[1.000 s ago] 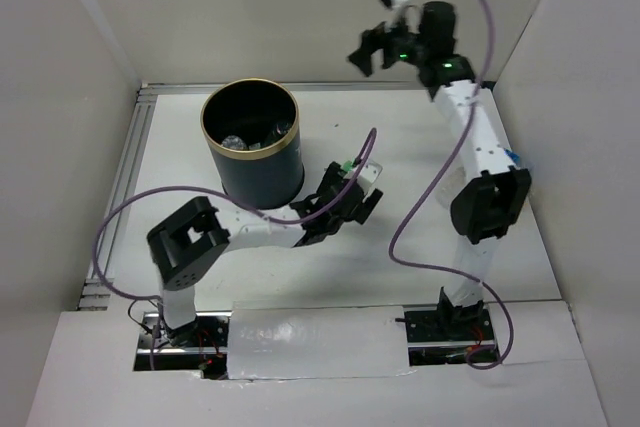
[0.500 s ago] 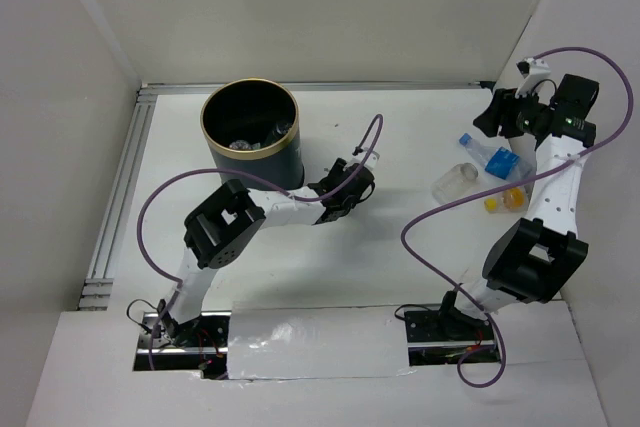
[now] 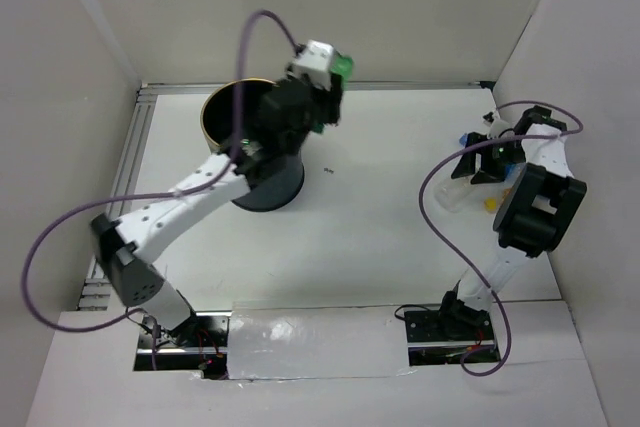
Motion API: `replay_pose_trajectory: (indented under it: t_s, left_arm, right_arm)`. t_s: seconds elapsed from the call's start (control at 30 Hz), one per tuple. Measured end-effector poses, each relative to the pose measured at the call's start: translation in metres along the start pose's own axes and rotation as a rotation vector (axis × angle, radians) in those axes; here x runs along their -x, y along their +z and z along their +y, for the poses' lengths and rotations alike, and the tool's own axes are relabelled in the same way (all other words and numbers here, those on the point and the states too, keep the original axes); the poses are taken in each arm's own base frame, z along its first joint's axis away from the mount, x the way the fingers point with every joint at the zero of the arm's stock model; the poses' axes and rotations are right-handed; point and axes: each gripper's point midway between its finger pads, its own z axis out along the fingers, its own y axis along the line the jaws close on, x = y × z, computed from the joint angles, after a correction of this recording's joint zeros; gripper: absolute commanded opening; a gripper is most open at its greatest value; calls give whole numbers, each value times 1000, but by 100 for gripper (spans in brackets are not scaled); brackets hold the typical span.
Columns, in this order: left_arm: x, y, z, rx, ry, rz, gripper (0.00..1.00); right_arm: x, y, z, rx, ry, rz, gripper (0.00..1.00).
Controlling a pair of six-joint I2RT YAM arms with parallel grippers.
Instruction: Put the plastic bottles in the bin
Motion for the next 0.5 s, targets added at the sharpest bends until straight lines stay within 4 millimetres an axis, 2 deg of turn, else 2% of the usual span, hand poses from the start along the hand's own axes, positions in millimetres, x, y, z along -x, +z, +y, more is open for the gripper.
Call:
replay_pose_trajectory:
  t_s: [0.03, 0.1, 0.17, 0.23, 0.3, 0.37, 0.4, 0.43, 0.47, 0.5]
  left_arm:
    - [33, -12, 18, 29, -27, -73, 20]
    - [78, -36, 56, 101, -55, -182, 22]
    - [101, -53, 94, 190, -65, -247, 22]
    - [101, -60, 129, 276, -57, -259, 22]
    - [81, -56, 159, 350, -42, -225, 23]
    - [41, -44, 188, 419, -11, -138, 26]
    - [17, -38, 201, 449, 6, -80, 30]
    - [-5, -33, 211, 469, 21, -26, 37]
    - [-27, -28, 220, 486, 34, 30, 62]
    - [-48, -24, 228, 500, 48, 88, 62]
  right_arm:
    - [-8, 8, -4, 4, 46, 41, 77]
    - [-18, 20, -10, 4, 111, 92, 77]
    - [-23, 27, -13, -4, 162, 120, 80]
    - [-25, 31, -14, -14, 202, 134, 84]
    - [-26, 37, -15, -23, 235, 147, 86]
    - [-27, 45, -15, -26, 268, 161, 89]
    - [-27, 49, -16, -25, 283, 170, 92]
    - [-27, 53, -16, -22, 298, 178, 92]
    - [-25, 60, -16, -12, 320, 186, 93]
    - [-24, 62, -17, -14, 323, 189, 93]
